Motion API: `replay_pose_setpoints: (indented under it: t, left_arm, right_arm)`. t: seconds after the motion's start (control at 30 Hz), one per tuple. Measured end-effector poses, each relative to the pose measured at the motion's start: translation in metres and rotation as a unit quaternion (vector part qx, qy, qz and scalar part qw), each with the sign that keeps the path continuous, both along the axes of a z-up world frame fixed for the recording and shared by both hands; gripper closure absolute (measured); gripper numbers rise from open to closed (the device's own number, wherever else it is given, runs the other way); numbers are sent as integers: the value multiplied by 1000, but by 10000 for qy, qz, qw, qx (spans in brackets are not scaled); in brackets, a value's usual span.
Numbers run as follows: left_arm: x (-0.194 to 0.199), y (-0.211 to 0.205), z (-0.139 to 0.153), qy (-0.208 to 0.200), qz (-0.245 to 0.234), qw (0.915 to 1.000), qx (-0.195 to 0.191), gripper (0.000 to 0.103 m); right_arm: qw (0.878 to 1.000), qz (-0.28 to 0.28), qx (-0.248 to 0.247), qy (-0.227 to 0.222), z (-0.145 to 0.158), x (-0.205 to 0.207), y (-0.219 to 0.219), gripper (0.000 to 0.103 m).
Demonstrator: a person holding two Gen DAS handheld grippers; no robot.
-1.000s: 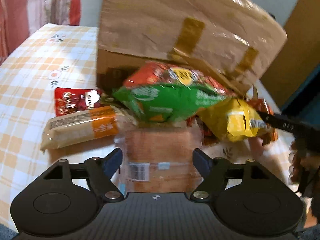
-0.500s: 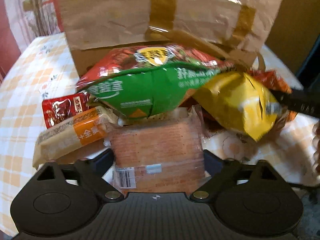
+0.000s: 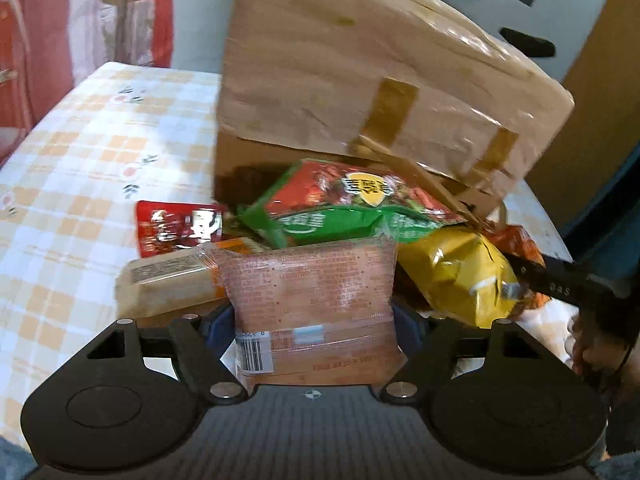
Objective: Organize snacks
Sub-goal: 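Grasp the wrapped bread with the left gripper while the right gripper grasps the orange bag, then carry both items over the box and open both grippers to drop them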
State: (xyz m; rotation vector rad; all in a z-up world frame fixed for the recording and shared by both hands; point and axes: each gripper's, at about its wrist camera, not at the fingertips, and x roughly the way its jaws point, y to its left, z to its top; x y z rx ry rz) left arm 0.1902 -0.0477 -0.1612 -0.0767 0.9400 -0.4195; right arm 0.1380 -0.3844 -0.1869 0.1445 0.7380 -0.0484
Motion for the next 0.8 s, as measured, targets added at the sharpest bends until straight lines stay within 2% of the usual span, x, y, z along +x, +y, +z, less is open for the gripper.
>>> replay_pose_setpoints:
  t: [0.13, 0.17, 0.23, 0.43, 0.6, 0.8]
  left_arm:
    - [-2, 18, 8, -51, 195, 9998, -74, 23]
    - [-3, 20, 10, -74, 244, 9997, -62, 23]
    - [-5, 31, 19, -119, 382, 9992, -39, 23]
    - [-8, 47, 33, -290, 687, 9972, -26, 23]
    - [-6, 56, 38, -346, 906, 9953, -48, 23]
    - [-2, 60, 52, -640, 982, 9931, -24, 23]
  right_arm:
    - [10000, 50, -56, -16, 2, -2, 1, 42]
    - [9999, 47, -99, -8, 4, -2, 1, 48]
    - [9999, 50, -129, -46, 7, -4, 0, 49]
    - [9993, -164, -152, -315, 22, -14, -8, 50]
    - [9988, -364, -166, -289, 23, -16, -17, 50]
    - [9976, -465, -146, -498, 36, -20, -24, 50]
